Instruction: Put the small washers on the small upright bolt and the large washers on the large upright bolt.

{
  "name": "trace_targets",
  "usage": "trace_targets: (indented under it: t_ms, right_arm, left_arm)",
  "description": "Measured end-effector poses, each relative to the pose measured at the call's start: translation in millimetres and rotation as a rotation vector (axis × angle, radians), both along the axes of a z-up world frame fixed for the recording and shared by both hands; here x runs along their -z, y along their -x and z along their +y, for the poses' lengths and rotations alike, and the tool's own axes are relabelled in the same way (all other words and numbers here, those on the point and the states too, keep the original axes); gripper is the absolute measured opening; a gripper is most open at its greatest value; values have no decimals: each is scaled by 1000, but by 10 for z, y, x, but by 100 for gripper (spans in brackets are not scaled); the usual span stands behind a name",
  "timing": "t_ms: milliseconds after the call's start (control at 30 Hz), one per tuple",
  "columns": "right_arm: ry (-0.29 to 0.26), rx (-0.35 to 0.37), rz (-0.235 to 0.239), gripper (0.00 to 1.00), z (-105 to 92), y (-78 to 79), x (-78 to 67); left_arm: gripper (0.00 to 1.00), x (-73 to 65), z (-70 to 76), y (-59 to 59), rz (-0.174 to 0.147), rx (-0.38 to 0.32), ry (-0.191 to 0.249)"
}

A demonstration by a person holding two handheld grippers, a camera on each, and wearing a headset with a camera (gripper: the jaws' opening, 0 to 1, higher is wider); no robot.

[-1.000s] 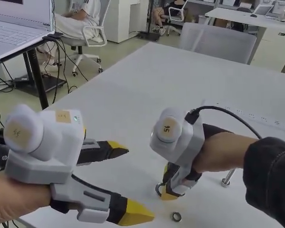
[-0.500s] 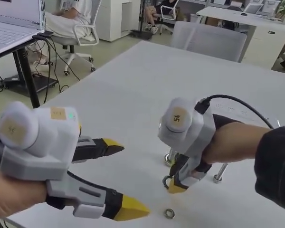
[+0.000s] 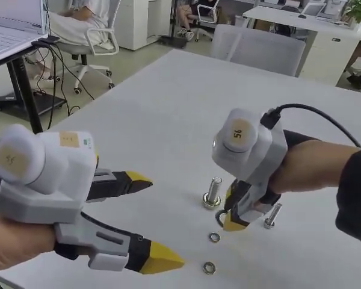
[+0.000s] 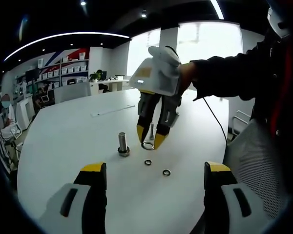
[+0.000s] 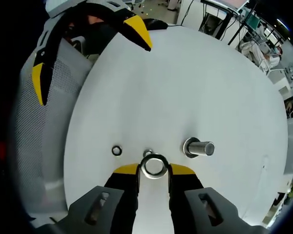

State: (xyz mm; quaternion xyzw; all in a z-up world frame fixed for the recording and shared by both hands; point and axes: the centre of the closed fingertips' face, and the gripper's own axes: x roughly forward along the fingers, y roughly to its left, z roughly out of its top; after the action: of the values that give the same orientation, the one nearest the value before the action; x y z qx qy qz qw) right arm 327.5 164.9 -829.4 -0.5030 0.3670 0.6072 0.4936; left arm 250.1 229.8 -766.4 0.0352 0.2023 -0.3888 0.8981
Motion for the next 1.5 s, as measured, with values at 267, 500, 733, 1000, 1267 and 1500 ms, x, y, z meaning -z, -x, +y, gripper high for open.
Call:
trace_targets:
  t_ms: [267,500,733,1000,1267,1500]
  right_arm:
    - [-18,5,-41,23,4,-155,-232]
    - [-25,-2,-66,23,54,-258,-335]
    - [-36,-17,-77,23,136,-299,-407]
    - [-43,-36,-96,23,217,-357,-472]
    - [-31,-58,-101,23,319,-396,-426]
    - [-5,-56,-94,23,320,-477,-337]
  left_arm:
    - [82,10,0,-5,3,1,-1]
    - [82,11,6,-21,3,-2,-2]
    - [82,46,34,-49,11,-13,-10]
    - [82,99,68,-90,25,-18,-17]
    - [82,144,117,-136,32,-26,-19]
    - [82,166,122,-144,40,-28,-12]
